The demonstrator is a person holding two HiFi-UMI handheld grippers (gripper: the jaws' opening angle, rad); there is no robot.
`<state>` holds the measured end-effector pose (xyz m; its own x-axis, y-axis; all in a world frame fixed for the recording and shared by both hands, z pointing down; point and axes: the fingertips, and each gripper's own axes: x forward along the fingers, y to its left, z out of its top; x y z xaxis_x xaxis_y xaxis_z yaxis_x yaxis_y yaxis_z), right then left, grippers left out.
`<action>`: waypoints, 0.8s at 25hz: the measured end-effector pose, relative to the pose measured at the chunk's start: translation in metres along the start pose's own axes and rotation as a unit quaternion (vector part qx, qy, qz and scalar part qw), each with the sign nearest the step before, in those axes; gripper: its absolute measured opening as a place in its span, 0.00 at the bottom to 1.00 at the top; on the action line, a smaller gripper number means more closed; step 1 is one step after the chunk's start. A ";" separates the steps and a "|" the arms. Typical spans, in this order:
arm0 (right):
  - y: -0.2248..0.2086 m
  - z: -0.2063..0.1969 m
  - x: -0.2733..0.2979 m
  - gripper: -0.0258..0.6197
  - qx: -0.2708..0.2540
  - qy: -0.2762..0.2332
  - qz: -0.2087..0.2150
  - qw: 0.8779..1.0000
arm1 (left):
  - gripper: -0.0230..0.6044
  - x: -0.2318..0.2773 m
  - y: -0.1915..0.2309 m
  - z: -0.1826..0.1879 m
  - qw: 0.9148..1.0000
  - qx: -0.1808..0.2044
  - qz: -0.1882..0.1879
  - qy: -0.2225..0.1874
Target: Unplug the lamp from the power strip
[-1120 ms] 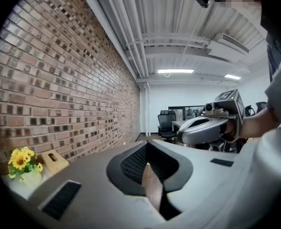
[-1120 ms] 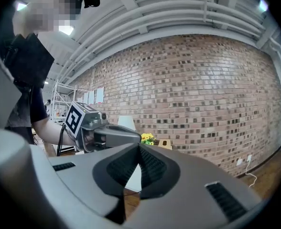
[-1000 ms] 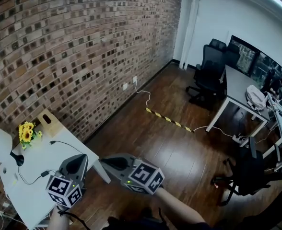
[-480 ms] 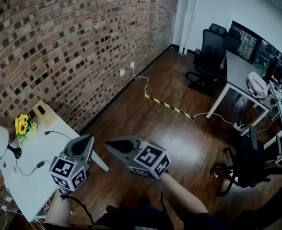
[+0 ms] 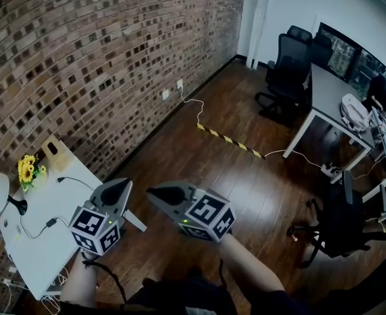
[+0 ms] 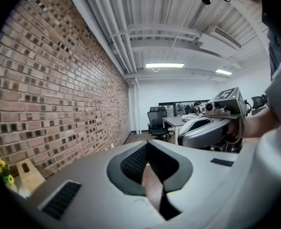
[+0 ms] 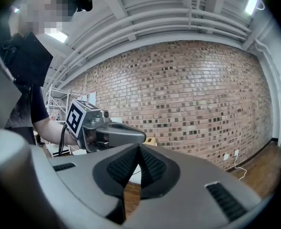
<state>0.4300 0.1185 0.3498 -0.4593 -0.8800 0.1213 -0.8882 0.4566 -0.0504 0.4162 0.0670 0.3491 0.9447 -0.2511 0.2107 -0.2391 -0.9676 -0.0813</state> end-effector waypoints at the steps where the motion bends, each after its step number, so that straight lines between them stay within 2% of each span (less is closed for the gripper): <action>1: -0.003 -0.001 -0.004 0.04 0.001 0.000 -0.001 1.000 | 0.04 0.003 -0.003 0.000 1.000 0.002 -0.001 0.001; 13: -0.035 -0.006 -0.056 0.04 0.010 -0.009 -0.007 1.000 | 0.04 0.053 -0.049 0.018 1.000 0.020 -0.018 0.011; 20: -0.059 -0.012 -0.095 0.04 0.013 -0.008 -0.042 0.999 | 0.04 0.086 -0.083 0.029 0.998 0.035 -0.049 0.010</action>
<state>0.5260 0.1771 0.3534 -0.3828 -0.9173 0.1095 -0.9236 0.3774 -0.0673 0.5240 0.1269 0.3457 0.9581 -0.1567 0.2396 -0.1291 -0.9835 -0.1269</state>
